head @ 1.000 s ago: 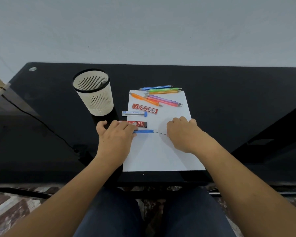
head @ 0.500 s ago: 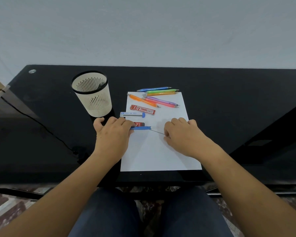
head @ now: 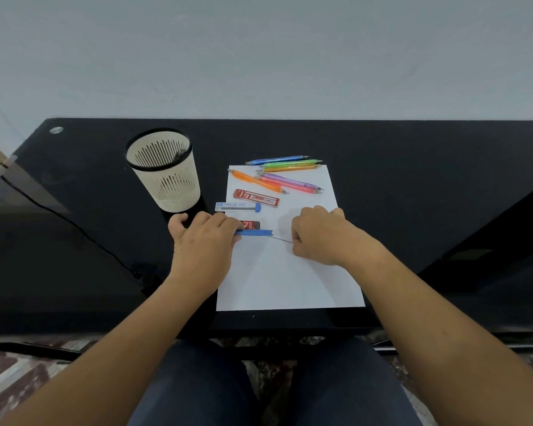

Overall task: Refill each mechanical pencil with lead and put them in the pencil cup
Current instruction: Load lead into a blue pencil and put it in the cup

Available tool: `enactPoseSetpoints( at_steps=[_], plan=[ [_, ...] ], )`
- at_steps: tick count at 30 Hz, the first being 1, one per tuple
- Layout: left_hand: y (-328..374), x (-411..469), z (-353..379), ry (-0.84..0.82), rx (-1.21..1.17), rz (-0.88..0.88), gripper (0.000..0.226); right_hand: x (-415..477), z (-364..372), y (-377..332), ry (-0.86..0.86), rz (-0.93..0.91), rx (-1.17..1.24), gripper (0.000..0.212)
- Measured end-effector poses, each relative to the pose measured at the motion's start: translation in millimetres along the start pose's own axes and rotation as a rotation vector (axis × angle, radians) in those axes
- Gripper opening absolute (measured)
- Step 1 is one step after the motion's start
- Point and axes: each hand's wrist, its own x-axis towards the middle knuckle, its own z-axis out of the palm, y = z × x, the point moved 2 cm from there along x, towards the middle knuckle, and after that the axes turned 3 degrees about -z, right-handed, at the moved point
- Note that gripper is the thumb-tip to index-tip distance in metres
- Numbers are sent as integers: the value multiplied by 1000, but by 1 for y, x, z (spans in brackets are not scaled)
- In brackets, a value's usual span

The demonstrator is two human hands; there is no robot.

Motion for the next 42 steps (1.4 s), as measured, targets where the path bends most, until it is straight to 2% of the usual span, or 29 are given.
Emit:
enactPoseSetpoints(
  at_steps=[5,10,18,25,30,42],
  plan=[
    [0,-1,2,-24,11,4,16,-12,-2,-6,231,-68,134,26],
    [7,-2,-5,-105,29,-4,19,-19,-2,-14,285,-122,152,25],
    [6,-5,-11,-116,-9,-10,19,-32,5,-18,234,-98,227,18],
    [-2,-6,-18,-45,10,-6,17,-44,5,-10,208,-68,192,18],
    [6,-7,-22,-130,25,-25,19,-46,8,-3,169,-6,117,20],
    [17,-11,-25,-258,28,-38,24,-55,21,5,200,23,188,18]
  ],
)
